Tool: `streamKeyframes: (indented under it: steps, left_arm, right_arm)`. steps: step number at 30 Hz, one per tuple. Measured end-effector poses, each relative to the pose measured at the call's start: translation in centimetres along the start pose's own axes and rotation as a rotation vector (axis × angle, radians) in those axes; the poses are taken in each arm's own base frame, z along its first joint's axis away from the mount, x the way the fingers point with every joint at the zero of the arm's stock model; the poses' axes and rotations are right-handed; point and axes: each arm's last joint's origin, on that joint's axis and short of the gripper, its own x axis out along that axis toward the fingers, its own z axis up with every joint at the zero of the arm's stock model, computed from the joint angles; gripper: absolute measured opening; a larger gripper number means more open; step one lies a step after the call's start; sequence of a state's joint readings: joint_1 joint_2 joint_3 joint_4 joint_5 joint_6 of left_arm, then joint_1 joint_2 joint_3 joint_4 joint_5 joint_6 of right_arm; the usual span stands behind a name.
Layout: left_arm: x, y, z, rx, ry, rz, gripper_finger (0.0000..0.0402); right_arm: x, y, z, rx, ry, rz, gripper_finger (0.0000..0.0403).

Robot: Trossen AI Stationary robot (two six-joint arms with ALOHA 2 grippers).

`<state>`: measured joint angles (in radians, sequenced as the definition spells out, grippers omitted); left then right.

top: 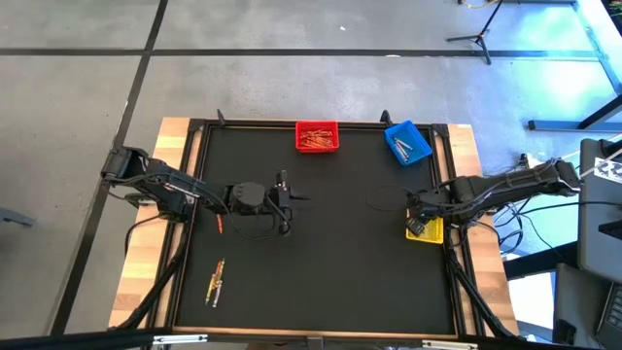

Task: Sort crayons
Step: Put the green crayon into the yellow bin, then put the black crayon into the blue bin

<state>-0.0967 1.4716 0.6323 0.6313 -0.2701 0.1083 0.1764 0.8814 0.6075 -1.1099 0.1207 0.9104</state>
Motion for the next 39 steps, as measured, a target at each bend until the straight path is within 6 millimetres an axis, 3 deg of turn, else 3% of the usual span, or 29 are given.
streamKeyframes:
  steps: [7,12,17,26,32,39]
  left_arm:
    - [0.0,-0.1,-0.1,0.000,0.008,-0.025,0.0110]
    - [-0.5,-0.2,-0.4,-0.007,0.127,-0.005,0.0110]
    - [-1.3,-0.9,-0.8,0.003,0.387,0.032,0.0110]
    - [-4.6,0.2,-0.3,-0.226,0.760,0.235,0.0110]
    - [-7.5,2.2,-1.3,-0.396,0.963,0.490,0.0110]
    - [-9.5,3.8,-3.6,-0.525,1.109,0.761,0.0110]
  right_arm:
    - [0.0,0.0,0.0,0.002,0.013,0.011,0.0136]
    - [-0.9,0.5,0.5,-0.027,-0.020,0.058,0.0177]
    - [-2.1,1.9,2.1,-0.150,-0.241,0.122,0.0179]
    - [-3.9,4.1,4.8,-0.319,-0.685,0.173,0.0175]
    - [-4.3,4.9,5.7,-0.384,-0.795,0.151,0.0173]
    - [-2.8,6.5,6.7,-0.431,-0.794,0.126,0.0173]
